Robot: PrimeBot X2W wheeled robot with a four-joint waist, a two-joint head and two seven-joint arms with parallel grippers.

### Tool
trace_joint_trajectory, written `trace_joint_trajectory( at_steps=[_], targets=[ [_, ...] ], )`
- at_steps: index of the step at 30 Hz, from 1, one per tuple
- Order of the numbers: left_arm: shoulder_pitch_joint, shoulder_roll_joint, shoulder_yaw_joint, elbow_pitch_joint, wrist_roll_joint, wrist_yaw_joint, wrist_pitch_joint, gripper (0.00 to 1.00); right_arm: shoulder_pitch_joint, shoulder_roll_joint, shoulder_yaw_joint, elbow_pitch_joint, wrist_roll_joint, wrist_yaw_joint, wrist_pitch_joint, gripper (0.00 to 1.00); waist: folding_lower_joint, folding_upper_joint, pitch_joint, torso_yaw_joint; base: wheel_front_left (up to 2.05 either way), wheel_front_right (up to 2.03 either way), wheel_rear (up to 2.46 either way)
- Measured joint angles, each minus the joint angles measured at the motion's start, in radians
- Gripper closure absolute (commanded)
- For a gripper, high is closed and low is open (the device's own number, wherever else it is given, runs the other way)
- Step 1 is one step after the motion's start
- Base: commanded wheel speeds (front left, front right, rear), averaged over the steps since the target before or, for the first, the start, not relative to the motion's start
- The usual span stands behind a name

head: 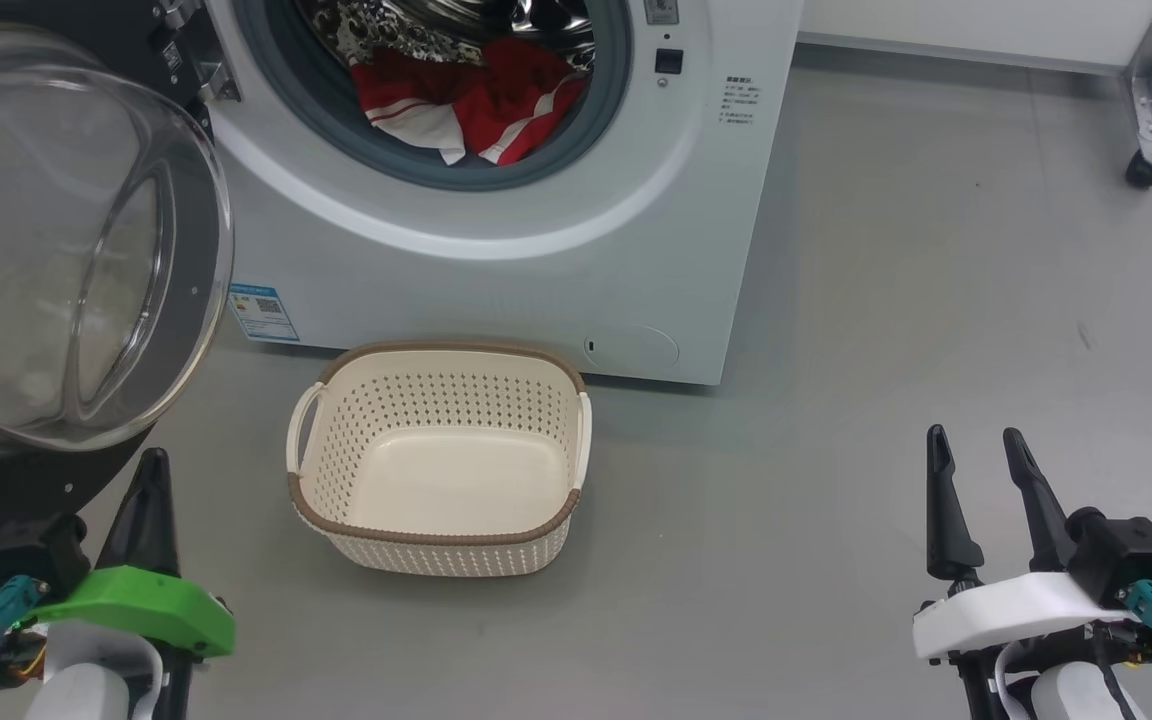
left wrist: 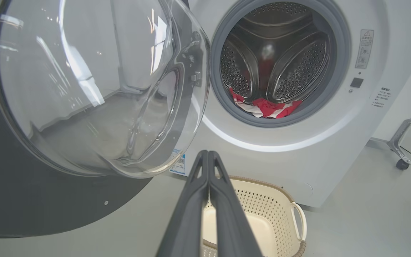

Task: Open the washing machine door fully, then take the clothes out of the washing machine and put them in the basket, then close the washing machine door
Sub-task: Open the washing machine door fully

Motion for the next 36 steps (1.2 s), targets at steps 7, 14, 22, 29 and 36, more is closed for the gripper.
trace_joint_trajectory(
  at_steps=[7, 14, 22, 29, 36],
  targets=[
    [0.057, -0.014, -0.014, -0.072, 0.008, -0.002, -0.002, 1.00, 0.028, 0.000, -0.009, -0.011, 0.007, 0.000, -0.003, 0.00, 0.0000, 0.0000, -0.026, -0.047, 0.00, 0.00, 0.00],
    [0.093, -0.056, -0.027, -0.155, 0.007, -0.006, -0.003, 0.94, 0.052, 0.000, -0.025, -0.027, 0.007, -0.001, -0.003, 0.00, 0.0000, 0.0000, -0.040, -0.076, 0.00, 0.00, 0.00],
    [0.125, -0.060, -0.050, -0.207, 0.023, -0.010, -0.003, 0.00, 0.066, 0.000, -0.026, -0.040, 0.007, -0.001, -0.003, 0.00, 0.0000, 0.0000, -0.035, -0.078, 0.00, 0.00, 0.00],
    [0.150, -0.061, -0.058, -0.234, 0.024, -0.011, -0.003, 0.00, 0.067, -0.005, -0.020, -0.043, 0.005, -0.001, -0.003, 0.00, 0.0000, 0.0000, -0.030, -0.079, 0.00, 0.00, 0.00],
    [0.167, -0.063, -0.071, -0.248, 0.022, -0.015, -0.003, 0.00, 0.067, -0.021, -0.012, -0.043, -0.016, -0.002, -0.003, 0.00, 0.0000, 0.0000, -0.031, -0.081, 0.00, 0.00, 0.00]
  ],
)
